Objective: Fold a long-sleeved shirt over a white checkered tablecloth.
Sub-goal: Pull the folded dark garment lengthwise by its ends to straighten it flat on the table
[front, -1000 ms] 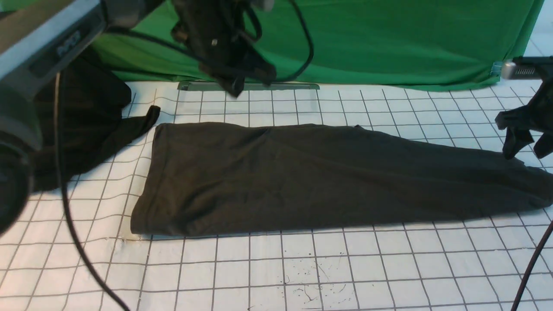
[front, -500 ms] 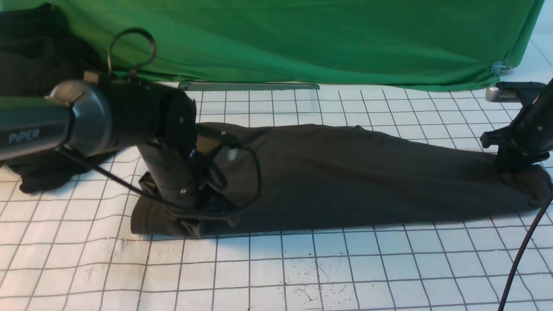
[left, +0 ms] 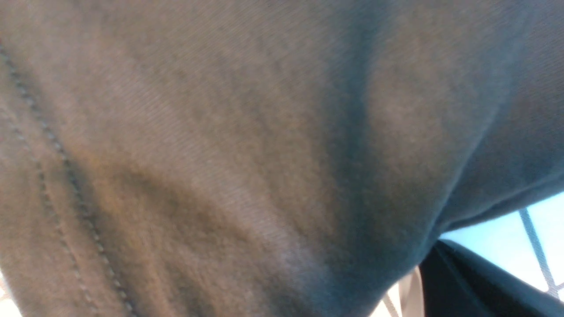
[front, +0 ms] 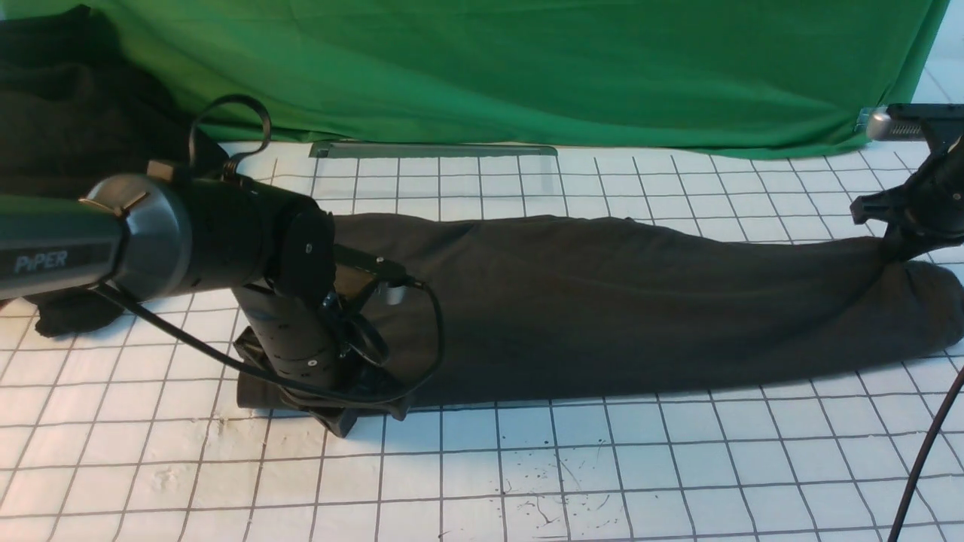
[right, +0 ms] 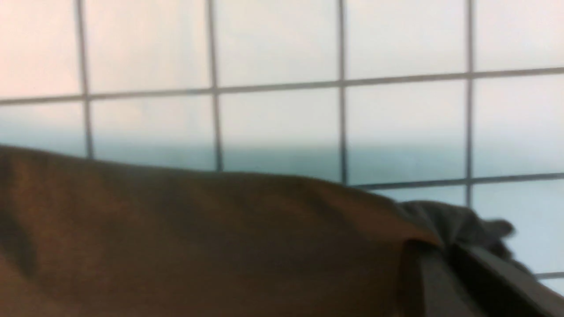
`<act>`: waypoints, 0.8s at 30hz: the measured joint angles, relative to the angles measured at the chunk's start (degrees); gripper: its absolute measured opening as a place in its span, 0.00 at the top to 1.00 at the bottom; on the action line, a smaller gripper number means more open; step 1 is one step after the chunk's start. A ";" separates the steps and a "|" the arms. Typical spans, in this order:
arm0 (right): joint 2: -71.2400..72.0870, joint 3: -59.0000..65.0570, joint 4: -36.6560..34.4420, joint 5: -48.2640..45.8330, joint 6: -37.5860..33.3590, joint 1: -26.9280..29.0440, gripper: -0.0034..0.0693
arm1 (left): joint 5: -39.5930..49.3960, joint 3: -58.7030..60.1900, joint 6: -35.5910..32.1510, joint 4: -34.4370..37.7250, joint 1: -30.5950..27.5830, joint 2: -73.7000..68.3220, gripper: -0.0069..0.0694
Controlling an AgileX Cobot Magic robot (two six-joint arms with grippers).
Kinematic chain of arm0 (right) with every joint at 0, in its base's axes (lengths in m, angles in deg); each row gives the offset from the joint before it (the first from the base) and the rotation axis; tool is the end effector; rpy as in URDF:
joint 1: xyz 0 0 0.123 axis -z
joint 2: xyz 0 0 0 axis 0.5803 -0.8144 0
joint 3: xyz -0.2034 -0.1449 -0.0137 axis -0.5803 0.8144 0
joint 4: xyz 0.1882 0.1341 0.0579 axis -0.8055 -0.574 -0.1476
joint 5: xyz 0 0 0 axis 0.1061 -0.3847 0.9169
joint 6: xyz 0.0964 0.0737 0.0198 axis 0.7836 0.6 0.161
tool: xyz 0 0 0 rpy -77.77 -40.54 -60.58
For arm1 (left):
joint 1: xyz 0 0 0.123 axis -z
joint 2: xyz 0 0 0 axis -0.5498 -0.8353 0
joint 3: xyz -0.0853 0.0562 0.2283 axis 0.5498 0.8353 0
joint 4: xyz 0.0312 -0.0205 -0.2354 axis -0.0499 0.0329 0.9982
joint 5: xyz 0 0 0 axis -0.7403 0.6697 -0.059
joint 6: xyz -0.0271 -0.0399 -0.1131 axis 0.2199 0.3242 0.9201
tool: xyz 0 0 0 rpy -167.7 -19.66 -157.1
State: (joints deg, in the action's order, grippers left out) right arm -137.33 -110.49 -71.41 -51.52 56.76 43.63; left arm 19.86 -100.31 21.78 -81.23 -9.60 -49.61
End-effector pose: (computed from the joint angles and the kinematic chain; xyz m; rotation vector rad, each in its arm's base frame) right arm 0.4494 -0.0588 0.1360 0.0895 2.7489 0.0053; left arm 0.3082 -0.1356 0.1078 0.6171 2.8892 -0.0573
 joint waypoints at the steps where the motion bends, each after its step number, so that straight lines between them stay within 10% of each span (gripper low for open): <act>1: 0.00 0.00 0.64 0.46 0.17 0.11 0.80 | 0.00 0.00 0.00 0.00 0.00 0.00 0.91; 8: 0.26 -1.77 2.50 -3.95 0.48 0.11 0.30 | 0.40 0.04 0.00 0.00 -0.12 1.81 0.91; 24: 0.35 -4.66 -0.70 -17.94 1.70 6.94 0.24 | 5.23 0.11 0.06 0.00 -0.18 22.99 0.91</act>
State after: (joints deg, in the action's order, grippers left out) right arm -136.98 -115.15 -72.11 -69.46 58.46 50.56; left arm 25.10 -100.21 21.83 -81.23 -9.78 -26.62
